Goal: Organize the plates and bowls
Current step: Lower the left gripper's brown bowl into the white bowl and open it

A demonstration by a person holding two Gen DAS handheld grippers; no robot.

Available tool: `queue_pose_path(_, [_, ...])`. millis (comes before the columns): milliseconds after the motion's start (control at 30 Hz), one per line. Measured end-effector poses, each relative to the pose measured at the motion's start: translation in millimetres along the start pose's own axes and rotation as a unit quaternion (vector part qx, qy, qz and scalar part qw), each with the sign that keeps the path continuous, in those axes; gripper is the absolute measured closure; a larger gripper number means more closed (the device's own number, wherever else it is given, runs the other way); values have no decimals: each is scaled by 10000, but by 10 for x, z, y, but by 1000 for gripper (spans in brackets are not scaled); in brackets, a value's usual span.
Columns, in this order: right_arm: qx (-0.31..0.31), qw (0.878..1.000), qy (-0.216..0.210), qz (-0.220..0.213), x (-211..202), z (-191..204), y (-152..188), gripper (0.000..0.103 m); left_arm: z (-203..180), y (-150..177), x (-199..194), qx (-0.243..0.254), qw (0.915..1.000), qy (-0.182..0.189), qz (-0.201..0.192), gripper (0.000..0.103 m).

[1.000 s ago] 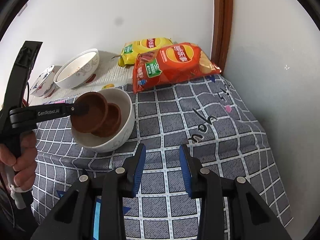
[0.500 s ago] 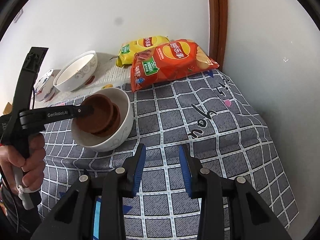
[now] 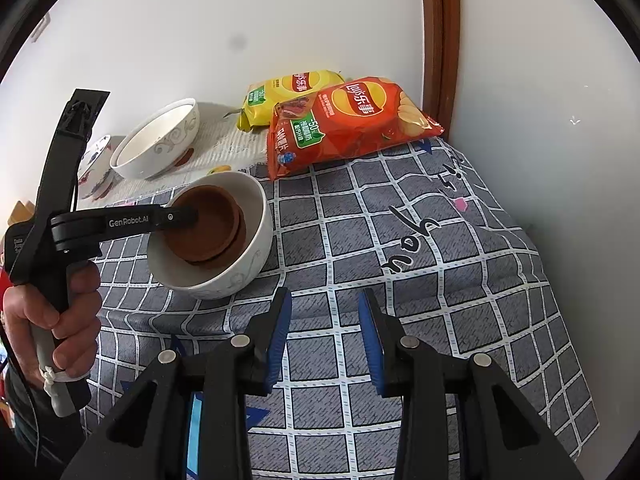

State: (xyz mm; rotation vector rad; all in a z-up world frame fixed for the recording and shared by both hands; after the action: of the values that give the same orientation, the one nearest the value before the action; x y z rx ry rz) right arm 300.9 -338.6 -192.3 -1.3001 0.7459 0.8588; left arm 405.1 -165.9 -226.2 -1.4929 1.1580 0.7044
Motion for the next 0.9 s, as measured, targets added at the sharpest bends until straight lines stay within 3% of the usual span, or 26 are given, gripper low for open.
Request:
queue_pose_path(600, [-61,10000,-51,55,48,101,-1,67,-16,18,-14,118,9999,-87,13,93])
queue_pose_path(900, [-82,9999,-39,98,79,121,0,67,-84,75,-45,270,9995,-64,150,85])
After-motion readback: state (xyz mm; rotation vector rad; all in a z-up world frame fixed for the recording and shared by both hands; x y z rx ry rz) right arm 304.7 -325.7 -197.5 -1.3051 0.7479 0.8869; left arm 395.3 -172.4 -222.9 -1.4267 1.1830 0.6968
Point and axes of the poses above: each gripper's, at about its wrist camera, not at the fingertips, and x roughly the way its jaws point, z to its left, y to its underside, the point moved 7 cm from there along x, roughly the way its jaws point, and after that the axes turned 5 degrees about z, right-handed, at the moved point
